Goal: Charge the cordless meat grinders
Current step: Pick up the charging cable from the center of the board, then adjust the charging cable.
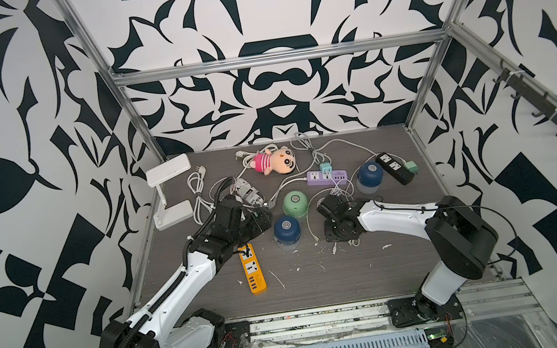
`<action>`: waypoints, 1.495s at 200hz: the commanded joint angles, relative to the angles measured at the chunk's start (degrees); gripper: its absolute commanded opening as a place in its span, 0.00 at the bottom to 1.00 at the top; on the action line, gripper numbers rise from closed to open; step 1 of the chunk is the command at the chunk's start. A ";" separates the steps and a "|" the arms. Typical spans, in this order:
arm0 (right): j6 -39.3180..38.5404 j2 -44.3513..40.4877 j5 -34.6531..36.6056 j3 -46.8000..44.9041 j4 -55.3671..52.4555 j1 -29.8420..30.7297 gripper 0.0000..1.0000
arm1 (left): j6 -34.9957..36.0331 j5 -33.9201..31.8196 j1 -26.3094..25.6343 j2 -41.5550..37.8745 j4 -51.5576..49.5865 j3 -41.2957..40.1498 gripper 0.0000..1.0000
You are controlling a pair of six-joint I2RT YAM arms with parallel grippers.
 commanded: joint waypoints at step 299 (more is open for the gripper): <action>23.31 -16.98 -28.28 -3.58 33.30 -17.00 0.00 | -1.26 15.00 -15.35 16.11 25.74 10.76 0.63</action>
